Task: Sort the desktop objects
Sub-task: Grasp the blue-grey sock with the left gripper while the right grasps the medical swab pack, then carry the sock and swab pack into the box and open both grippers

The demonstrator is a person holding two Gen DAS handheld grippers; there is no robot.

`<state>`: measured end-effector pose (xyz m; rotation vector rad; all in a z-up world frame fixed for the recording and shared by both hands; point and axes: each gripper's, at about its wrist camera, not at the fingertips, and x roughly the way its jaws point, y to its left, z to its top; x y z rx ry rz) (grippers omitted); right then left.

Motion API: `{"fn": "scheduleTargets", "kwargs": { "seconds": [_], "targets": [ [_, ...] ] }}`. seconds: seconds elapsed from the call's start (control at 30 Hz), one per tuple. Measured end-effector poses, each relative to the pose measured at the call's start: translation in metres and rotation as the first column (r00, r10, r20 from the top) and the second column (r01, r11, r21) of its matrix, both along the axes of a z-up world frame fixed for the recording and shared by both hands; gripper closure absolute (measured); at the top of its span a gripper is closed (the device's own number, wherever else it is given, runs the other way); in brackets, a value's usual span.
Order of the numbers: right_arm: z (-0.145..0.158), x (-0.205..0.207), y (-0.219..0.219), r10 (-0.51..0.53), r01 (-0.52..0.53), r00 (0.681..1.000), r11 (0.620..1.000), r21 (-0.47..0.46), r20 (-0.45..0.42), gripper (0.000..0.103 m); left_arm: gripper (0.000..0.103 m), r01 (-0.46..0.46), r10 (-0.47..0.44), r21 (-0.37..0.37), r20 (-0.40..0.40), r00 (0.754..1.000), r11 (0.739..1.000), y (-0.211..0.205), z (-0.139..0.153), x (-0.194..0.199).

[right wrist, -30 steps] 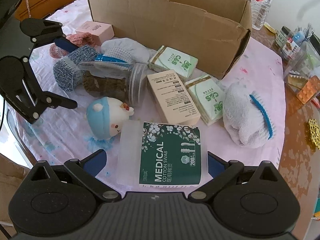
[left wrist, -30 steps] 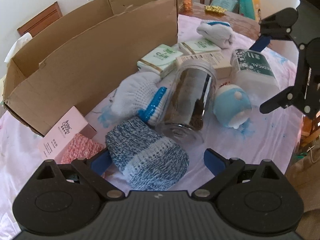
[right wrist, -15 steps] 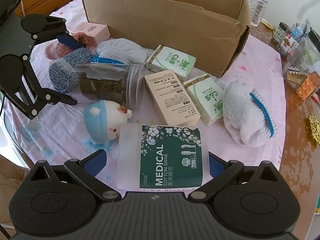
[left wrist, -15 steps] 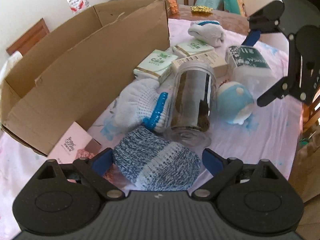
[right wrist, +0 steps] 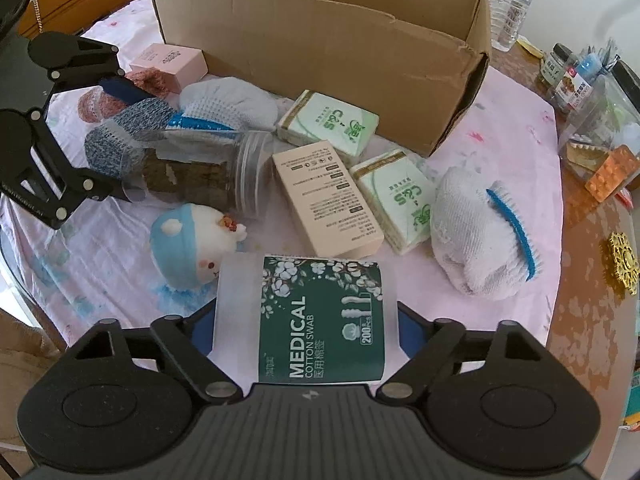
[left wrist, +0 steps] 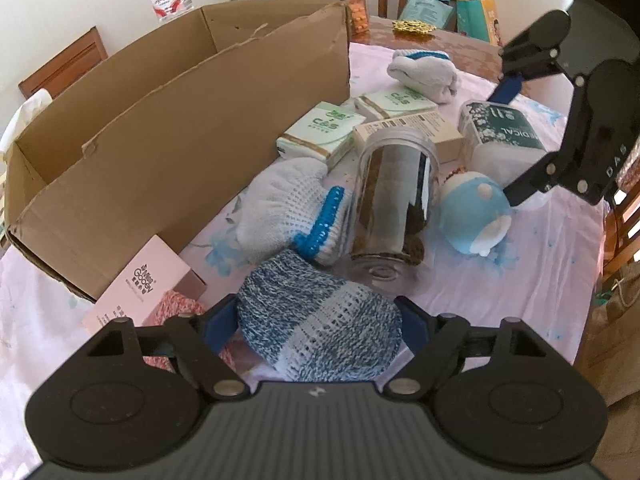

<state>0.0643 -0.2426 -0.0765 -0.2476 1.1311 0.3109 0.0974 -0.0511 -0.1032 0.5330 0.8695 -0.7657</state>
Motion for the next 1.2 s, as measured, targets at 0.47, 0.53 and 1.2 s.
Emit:
{"fn": "scheduleTargets", "kwargs": {
  "seconds": [0.47,0.53,1.2],
  "targets": [
    [0.016,0.001,-0.008,-0.002,0.003,1.000,1.000,-0.015,0.018,0.016,0.027,-0.054,0.053,-0.040,-0.022,0.998,0.998,0.010,0.021,-0.003],
    [0.021,0.001,-0.008,0.007,-0.007,1.000,1.000,-0.014,0.024,0.016,0.027,-0.063,0.062,-0.047,-0.020,0.998,0.997,0.011,0.028,-0.003],
    [0.085,0.029,0.002,0.121,-0.123,0.980,0.992,0.000,0.157,0.016,0.027,-0.113,0.126,-0.142,0.080,0.989,0.983,0.003,0.095,0.015]
  ]
}}
